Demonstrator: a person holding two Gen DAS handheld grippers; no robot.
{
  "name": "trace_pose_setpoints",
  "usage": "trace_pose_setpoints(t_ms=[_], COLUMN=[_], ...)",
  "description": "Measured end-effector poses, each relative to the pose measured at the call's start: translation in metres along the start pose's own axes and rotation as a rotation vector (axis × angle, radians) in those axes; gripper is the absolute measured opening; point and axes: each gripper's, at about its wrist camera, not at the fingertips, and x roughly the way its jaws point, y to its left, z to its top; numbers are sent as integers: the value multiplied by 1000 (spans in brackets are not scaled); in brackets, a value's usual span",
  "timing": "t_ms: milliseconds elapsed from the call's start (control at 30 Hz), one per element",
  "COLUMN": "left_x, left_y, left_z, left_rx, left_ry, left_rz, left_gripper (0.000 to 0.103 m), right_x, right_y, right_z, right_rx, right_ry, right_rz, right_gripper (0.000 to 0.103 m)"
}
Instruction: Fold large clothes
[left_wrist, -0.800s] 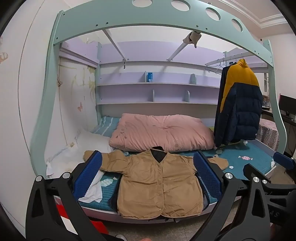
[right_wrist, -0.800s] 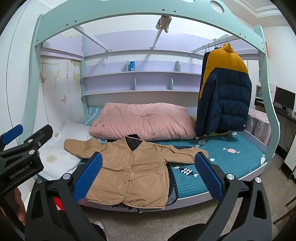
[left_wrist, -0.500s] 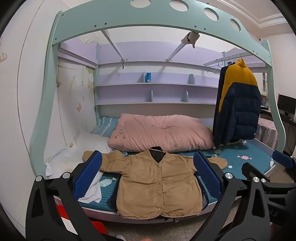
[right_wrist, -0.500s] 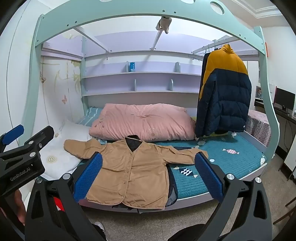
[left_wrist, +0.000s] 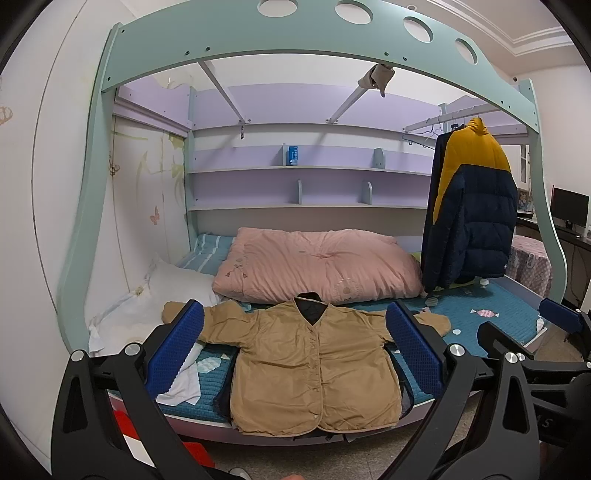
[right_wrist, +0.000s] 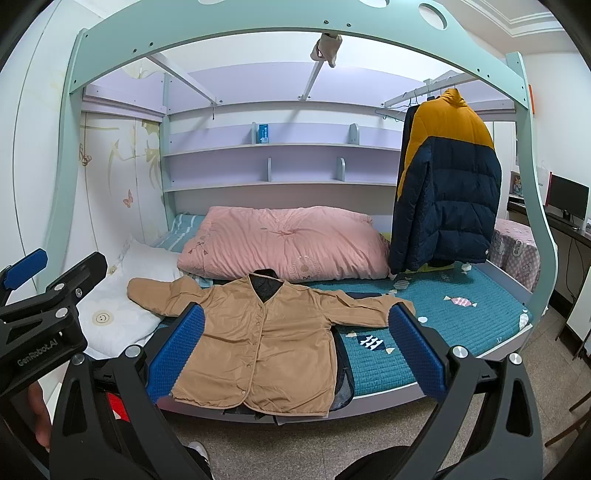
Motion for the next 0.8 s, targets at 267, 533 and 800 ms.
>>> trace_pose_setpoints(t_ms=[267, 533, 800], left_x=[0, -1, -1], left_y=[-2, -5, -5], left_z=[2, 4, 4], left_rx=[0, 0, 0], left_ry=[-1, -4, -7], left_rz=[-1, 1, 0], left_gripper=[98, 98, 98], right_x=[0, 0, -1], right_y=[0, 0, 0], right_z=[0, 1, 1], right_rx=[0, -1, -3], right_ry=[-1, -2, -3], right_rz=[0, 0, 0], right_gripper=[96, 96, 96])
